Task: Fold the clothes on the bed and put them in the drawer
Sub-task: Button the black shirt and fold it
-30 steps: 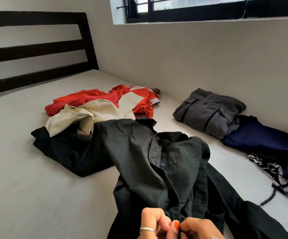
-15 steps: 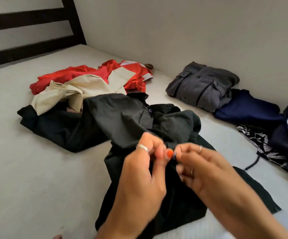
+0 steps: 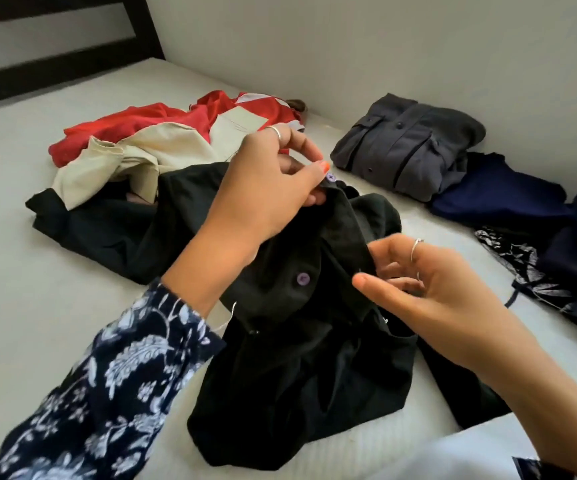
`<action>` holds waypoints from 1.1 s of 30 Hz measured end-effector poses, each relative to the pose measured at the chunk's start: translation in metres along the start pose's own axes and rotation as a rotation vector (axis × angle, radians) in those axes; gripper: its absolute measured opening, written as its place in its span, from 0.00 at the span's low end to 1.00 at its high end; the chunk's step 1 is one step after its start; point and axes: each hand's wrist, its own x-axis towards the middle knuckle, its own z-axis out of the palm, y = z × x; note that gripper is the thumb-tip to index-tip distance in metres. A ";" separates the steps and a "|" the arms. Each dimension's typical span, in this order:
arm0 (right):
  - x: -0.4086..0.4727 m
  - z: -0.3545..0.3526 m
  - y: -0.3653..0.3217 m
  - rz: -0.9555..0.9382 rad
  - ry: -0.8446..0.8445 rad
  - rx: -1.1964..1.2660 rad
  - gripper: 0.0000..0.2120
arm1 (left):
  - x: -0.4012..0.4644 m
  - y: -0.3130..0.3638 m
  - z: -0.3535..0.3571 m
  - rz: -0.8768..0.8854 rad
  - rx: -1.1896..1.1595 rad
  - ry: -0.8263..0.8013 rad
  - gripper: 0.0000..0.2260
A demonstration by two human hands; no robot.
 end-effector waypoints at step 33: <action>-0.006 0.020 0.009 0.079 0.271 0.496 0.03 | -0.098 -0.038 0.058 0.118 0.002 0.384 0.09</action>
